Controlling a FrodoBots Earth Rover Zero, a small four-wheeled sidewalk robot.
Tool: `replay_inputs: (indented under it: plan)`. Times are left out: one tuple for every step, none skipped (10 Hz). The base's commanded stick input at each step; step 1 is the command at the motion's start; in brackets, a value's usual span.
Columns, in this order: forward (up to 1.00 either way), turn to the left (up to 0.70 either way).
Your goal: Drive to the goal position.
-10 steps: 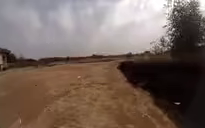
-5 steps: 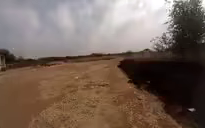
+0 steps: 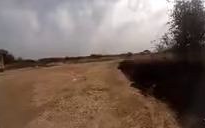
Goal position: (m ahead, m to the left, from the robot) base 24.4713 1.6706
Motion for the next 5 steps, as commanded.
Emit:
replay_inputs:
  plan:
    - [0.50,0.00]
    - [0.50,0.00]
    - [0.50,0.00]
    - [0.50,0.00]
    - [0.50,0.00]
